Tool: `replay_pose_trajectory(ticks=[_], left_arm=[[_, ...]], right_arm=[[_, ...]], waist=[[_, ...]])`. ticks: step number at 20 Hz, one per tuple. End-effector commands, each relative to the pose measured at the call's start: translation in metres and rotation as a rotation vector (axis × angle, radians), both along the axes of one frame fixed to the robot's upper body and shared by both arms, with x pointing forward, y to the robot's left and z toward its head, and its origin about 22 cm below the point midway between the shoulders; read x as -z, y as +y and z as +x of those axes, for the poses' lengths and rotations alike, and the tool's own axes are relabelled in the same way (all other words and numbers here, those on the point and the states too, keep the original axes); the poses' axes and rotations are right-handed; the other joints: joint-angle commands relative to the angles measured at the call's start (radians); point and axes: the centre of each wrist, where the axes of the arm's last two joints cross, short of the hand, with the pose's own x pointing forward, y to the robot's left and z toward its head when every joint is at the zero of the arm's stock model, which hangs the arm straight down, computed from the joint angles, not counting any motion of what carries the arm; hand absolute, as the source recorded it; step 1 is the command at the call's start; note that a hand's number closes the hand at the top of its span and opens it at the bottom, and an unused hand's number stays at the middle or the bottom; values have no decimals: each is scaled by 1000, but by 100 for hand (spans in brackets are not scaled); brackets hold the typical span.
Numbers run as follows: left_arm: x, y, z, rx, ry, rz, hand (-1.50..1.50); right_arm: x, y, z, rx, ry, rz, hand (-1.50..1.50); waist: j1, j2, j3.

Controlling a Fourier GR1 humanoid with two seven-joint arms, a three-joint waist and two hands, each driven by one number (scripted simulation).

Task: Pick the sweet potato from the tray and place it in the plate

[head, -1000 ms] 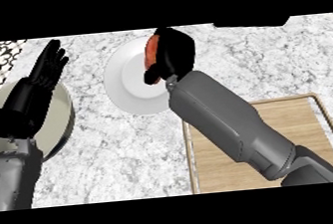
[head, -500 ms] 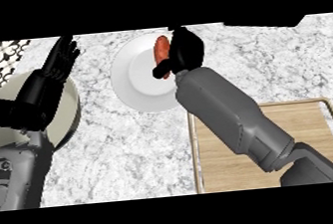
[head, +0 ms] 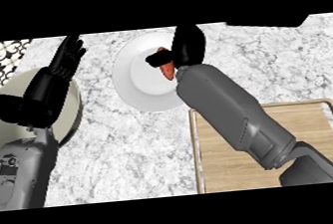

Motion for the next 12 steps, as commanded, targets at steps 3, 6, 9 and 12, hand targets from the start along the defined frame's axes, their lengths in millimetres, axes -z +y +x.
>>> replay_pose_trajectory(ticks=[3, 6, 9, 12], left_arm=[[4, 8, -7, -25, 9, -12, 0], [5, 15, -3, -28, 10, -4, 0], [1, 14, 0, -50, 27, -23, 0], [8, 39, -7, -78, 46, -5, 0]], right_arm=[[-12, -3, 1, 63, -137, 220, -150], [4, -8, -5, 97, -197, 245, -150], [7, -11, -5, 107, -183, 303, -150], [10, -21, -4, 83, -209, 342, -150]], waist=[[-17, -13, 1], [-24, -13, 0], [-51, -21, 0], [-94, -30, 0]])
